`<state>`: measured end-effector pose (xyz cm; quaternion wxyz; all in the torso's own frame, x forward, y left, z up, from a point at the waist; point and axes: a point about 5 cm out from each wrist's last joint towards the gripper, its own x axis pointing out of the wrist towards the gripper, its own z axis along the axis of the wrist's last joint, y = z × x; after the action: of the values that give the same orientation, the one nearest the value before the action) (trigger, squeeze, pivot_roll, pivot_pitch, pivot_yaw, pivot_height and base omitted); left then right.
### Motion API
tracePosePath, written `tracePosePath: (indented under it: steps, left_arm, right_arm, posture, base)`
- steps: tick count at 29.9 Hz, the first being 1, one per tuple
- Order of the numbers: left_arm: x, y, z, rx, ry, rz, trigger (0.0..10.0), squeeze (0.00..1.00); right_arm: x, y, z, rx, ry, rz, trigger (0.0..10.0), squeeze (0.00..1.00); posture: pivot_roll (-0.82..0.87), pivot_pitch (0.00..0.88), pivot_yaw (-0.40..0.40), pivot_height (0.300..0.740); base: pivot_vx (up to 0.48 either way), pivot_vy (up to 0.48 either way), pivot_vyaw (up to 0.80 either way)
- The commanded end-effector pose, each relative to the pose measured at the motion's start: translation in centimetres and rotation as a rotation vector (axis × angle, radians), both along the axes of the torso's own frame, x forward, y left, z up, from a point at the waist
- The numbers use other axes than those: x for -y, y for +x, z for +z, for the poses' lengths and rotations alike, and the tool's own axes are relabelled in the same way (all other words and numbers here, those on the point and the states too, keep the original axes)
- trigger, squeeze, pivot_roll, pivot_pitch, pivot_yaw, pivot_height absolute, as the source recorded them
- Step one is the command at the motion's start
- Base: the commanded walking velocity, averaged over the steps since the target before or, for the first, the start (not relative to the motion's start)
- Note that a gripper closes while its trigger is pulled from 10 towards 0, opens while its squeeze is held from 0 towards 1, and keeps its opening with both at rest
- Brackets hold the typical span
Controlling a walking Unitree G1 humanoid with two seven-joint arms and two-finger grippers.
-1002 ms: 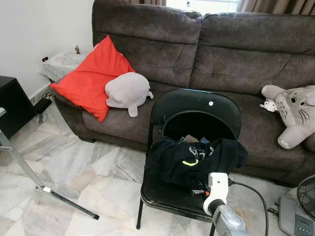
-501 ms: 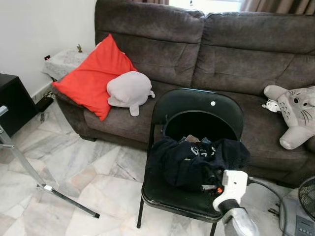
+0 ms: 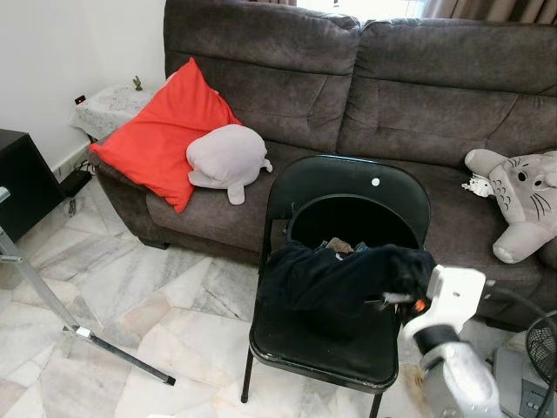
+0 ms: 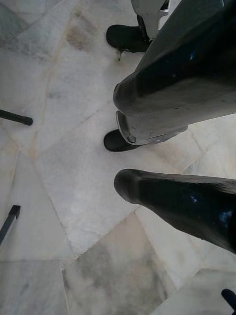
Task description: Hang hanger
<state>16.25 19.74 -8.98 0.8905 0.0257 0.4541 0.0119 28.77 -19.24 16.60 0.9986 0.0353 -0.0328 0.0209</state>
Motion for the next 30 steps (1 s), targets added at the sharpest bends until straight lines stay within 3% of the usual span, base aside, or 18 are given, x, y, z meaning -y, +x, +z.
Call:
tracePosePath:
  steps: [1, 3, 4, 5, 9, 10, 11, 12, 14, 18, 21, 23, 26, 28, 30]
  left_arm:
    - [-0.2, -0.5, -0.2, -0.030, 0.015, -0.024, 10.0, 0.00]
    - [-0.2, -0.4, -0.2, -0.030, 0.015, -0.024, 10.0, 0.00]
    - [-0.2, -0.4, -0.2, -0.028, 0.014, -0.022, 10.0, 0.00]
    - [-0.2, -0.4, -0.2, -0.028, 0.014, -0.022, 10.0, 0.00]
    - [-0.1, -0.5, -0.2, -0.027, 0.010, -0.021, 10.0, 0.00]
    - [-0.1, -0.5, -0.2, -0.028, 0.010, -0.022, 10.0, 0.00]
    - [-0.1, -0.5, -0.2, -0.028, 0.010, -0.022, 10.0, 0.00]
    - [-0.2, -0.6, -0.3, -0.030, 0.010, -0.025, 10.0, 0.00]
    - [-0.2, -0.6, -0.3, -0.031, 0.011, -0.027, 10.0, 0.00]
    - [-0.2, -0.6, -0.3, -0.033, 0.014, -0.029, 10.0, 0.00]
    - [-0.1, -0.5, -0.2, -0.031, 0.013, -0.029, 10.0, 0.00]
    - [-0.2, -0.5, -0.2, -0.030, 0.013, -0.027, 10.0, 0.00]
    - [-0.2, -0.6, -0.2, -0.030, 0.012, -0.028, 10.0, 0.00]
    - [-0.2, -0.5, -0.2, -0.032, 0.011, -0.031, 10.0, 0.00]
    - [-0.2, -0.5, -0.2, -0.032, 0.010, -0.032, 10.0, 0.00]
  right_arm:
    - [0.9, 0.2, 3.3, 0.106, 0.014, -0.039, 0.0, 0.00]
    - [1.0, 0.3, 4.1, 0.118, 0.038, -0.047, 0.0, 0.00]
    - [0.4, 0.5, 5.2, 0.118, 0.140, -0.018, 0.0, 0.00]
    - [0.4, 0.5, 5.2, 0.118, 0.140, -0.018, 0.0, 0.00]
    - [-1.6, -0.5, 1.7, -0.109, 0.135, 0.022, 0.0, 0.00]
    - [-1.9, -1.0, 0.1, -0.201, 0.133, 0.011, 0.0, 0.00]
    - [-1.9, -1.0, 0.1, -0.201, 0.133, 0.011, 0.0, 0.00]
    - [-1.9, -1.6, -1.2, -0.300, 0.119, -0.002, 0.0, 0.00]
    - [-1.9, -1.9, -1.4, -0.315, 0.112, 0.003, 0.0, 0.00]
    - [-0.4, -2.0, -2.3, -0.353, 0.133, -0.083, 0.0, 0.00]
    - [1.5, -1.6, -3.0, -0.404, 0.236, -0.207, 0.0, 0.00]
    - [1.1, -1.1, -2.2, -0.377, 0.234, -0.151, 0.0, 0.00]
    - [-0.3, -0.8, -1.4, -0.374, 0.162, -0.019, 0.0, 0.00]
    - [-1.0, -0.3, -1.7, -0.388, -0.047, 0.066, 0.0, 0.00]
    - [-1.0, -0.1, -2.2, -0.403, -0.153, 0.089, 0.0, 0.00]
  posture:
    - [0.00, 0.049, 0.015, 0.740]
    - [0.00, 0.050, 0.013, 0.740]
    - [0.00, 0.045, 0.009, 0.740]
    - [0.00, 0.045, 0.009, 0.740]
    - [0.00, 0.043, 0.007, 0.740]
    - [0.00, 0.041, 0.008, 0.740]
    - [0.00, 0.041, 0.008, 0.740]
    - [0.00, 0.038, 0.005, 0.740]
    - [0.00, 0.038, 0.005, 0.740]
    - [0.00, 0.039, 0.006, 0.740]
    - [0.00, 0.038, 0.004, 0.740]
    - [0.00, 0.038, 0.004, 0.740]
    - [0.00, 0.041, 0.005, 0.740]
    - [0.00, 0.042, 0.007, 0.740]
    - [0.00, 0.042, 0.007, 0.740]
  base:
    - [0.000, 0.000, 0.00]
    - [0.000, 0.000, 0.00]
    - [0.000, 0.000, 0.00]
    - [0.000, 0.000, 0.00]
    - [0.000, 0.000, 0.00]
    - [0.000, 0.000, 0.00]
    - [0.000, 0.000, 0.00]
    - [0.000, 0.000, 0.00]
    - [0.000, 0.000, 0.00]
    - [0.000, 0.000, 0.00]
    - [0.000, 0.000, 0.00]
    - [0.000, 0.000, 0.00]
    - [0.000, 0.000, 0.00]
    - [0.000, 0.000, 0.00]
    - [0.000, 0.000, 0.00]
